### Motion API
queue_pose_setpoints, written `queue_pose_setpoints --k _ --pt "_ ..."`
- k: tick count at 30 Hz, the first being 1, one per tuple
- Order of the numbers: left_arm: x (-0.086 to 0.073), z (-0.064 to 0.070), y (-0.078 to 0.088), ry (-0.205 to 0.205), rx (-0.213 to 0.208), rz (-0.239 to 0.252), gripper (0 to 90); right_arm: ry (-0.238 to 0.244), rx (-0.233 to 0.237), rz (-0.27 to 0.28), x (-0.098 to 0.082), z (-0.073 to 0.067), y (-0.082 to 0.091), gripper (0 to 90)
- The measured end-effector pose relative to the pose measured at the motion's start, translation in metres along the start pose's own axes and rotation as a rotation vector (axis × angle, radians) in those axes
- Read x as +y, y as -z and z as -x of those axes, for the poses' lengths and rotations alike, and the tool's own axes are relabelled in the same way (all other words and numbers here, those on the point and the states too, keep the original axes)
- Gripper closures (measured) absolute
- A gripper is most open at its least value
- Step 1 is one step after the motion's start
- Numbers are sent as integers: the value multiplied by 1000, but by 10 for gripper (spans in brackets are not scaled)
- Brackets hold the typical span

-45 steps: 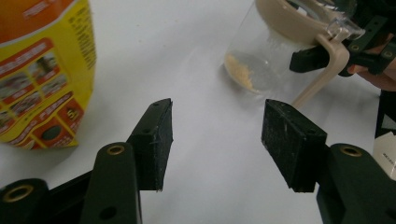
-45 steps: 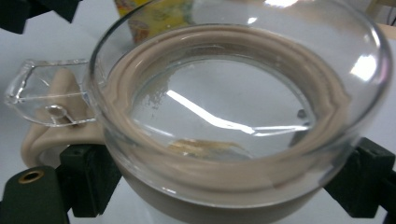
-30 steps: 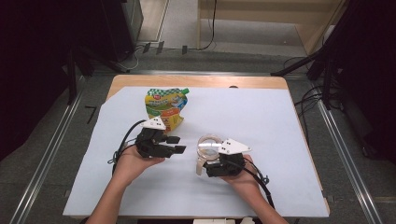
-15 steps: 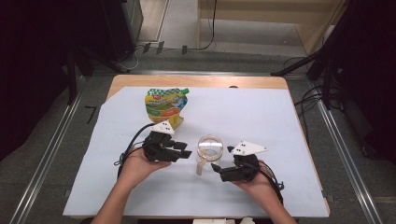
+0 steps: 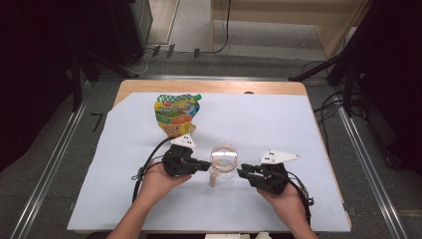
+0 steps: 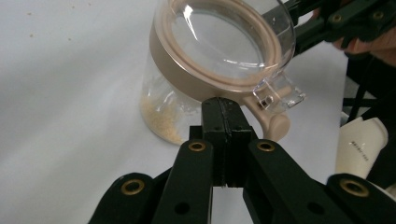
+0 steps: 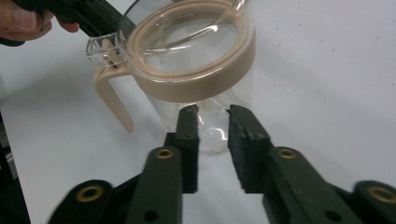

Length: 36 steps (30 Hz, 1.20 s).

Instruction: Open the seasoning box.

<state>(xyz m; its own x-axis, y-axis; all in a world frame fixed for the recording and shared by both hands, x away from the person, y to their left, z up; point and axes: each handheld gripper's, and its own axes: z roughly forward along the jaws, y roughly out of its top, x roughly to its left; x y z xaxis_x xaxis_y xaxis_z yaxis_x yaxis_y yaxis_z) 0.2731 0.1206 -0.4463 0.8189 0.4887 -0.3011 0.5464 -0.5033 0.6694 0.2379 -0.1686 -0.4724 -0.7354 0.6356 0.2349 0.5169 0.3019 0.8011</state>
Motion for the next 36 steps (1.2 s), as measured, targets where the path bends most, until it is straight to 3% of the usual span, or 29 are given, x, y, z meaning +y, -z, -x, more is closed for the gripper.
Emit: queue_pose_setpoints --k 4,8,16,30,32,36 --pt "0 3 -3 -21 -6 -21 900 8 11 20 1 -5 1 860" --pt "0 10 -5 -48 4 -35 900 44 1 21 2 -11 -1 864" --pt "-1 12 -6 -38 -13 -37 900 57 -21 9 1 -10 -4 880" --pt "5 32 -26 -70 -51 -23 900 20 -85 27 -1 1 0 900" --pt "6 35 -31 -57 -71 -19 900 18 -85 29 -2 3 2 900" --pt "8 39 -36 -68 -80 -23 900 9 -88 34 -3 2 8 900"
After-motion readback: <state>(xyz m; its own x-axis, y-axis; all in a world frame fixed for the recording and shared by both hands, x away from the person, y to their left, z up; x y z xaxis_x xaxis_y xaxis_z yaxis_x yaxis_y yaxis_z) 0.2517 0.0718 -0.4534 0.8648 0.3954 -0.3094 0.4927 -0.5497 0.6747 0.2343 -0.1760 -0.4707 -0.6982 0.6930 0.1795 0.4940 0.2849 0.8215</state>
